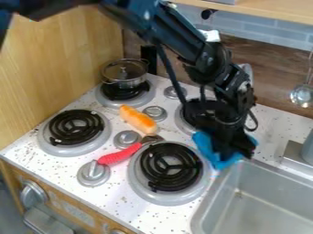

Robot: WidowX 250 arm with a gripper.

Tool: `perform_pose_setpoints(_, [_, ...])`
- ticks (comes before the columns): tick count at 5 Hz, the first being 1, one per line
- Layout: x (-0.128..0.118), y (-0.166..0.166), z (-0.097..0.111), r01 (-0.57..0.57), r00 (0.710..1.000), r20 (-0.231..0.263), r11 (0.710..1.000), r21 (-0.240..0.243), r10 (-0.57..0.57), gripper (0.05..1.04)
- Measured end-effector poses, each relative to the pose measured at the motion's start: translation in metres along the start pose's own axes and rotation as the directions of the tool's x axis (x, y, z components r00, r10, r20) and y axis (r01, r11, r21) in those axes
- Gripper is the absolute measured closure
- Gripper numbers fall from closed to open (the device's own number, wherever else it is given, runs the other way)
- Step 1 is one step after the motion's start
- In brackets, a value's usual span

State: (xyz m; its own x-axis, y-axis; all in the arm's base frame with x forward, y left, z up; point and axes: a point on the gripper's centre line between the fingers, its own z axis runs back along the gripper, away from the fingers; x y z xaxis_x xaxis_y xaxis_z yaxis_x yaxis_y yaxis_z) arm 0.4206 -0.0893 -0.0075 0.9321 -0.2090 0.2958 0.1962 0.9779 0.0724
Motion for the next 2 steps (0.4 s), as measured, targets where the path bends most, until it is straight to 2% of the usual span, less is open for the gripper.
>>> perform_pose_setpoints(2, [0.033,-0.004,-0.007,0.012,0.999,0.049,1.000,-0.016,-0.011,0.988])
